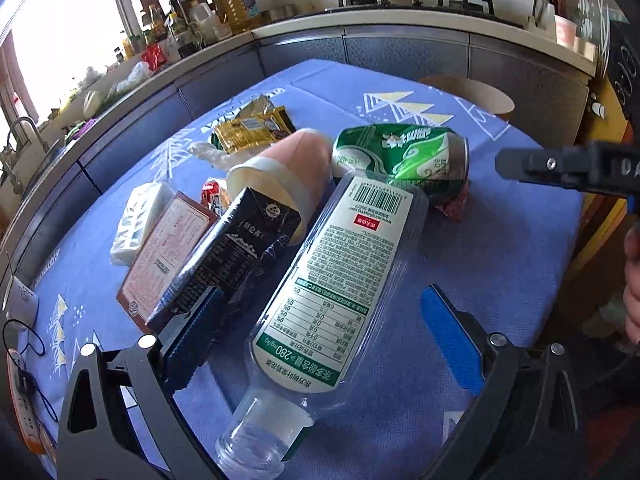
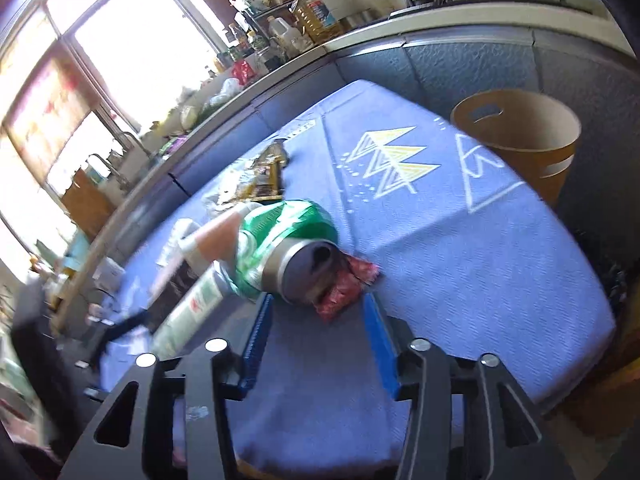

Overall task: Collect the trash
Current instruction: 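Grasp the clear plastic bottle with the left gripper while the right gripper grasps the green can, then carry the bottle and can to the wooden bin and release both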

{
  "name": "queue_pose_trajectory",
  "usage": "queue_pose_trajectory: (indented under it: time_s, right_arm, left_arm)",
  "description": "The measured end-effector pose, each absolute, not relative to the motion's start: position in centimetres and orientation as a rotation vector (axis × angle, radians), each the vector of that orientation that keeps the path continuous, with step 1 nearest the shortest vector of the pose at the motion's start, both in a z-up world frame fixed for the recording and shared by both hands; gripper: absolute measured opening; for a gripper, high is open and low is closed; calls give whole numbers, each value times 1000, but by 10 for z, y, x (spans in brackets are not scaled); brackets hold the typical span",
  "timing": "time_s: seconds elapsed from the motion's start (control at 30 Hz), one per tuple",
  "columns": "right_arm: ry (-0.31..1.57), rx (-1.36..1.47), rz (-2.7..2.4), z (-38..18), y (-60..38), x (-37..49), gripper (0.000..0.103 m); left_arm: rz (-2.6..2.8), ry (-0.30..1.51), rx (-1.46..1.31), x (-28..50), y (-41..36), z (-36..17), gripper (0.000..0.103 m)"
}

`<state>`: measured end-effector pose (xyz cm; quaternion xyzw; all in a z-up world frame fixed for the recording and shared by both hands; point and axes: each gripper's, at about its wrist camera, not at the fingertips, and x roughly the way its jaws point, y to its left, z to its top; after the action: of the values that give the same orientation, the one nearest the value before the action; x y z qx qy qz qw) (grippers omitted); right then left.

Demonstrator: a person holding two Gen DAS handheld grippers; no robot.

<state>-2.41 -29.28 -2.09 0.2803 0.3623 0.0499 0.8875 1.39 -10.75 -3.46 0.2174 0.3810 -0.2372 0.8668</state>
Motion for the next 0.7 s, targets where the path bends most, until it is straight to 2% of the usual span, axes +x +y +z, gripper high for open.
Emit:
queue_pose_trajectory:
  time_s: [0.03,0.07,0.13,0.23,0.33,0.43,0.5,0.53,0.63,0.7]
  right_arm:
    - [752,594,119,-20,-295,-20,74]
    - [747,590,132,-17,-298,-13,82]
    - [753,563,151,-17,-305,0,82]
    - [771,602,243,-21,-321,25,81]
    - [824,687,353,-29,-338,60,66]
    - [926,793,431,-47,-346,94,60]
    - [979,840,468,-57,-345,106,41]
    - [990,845,496,-62,-340,105,24]
    - [979,888,570,-63,-332,105,13]
    - [936,947,603,-60,-332,103,10]
  left_arm:
    - [-489,807,462,16,-109,-37,90]
    - [-482,813,470,17,-109,-40,89]
    - [-485,839,476,20,-110,-44,80]
    - [-482,864,476,20,-110,-47,71]
    - [-480,879,465,19,-109,-45,62]
    - [-476,897,435,20,-105,-43,59]
    - [-476,909,422,18,-102,-41,59]
    - [-478,915,412,16,-100,-39,58]
    - [-485,920,392,14,-98,-30,58]
    - [-504,923,374,14,-96,-22,58]
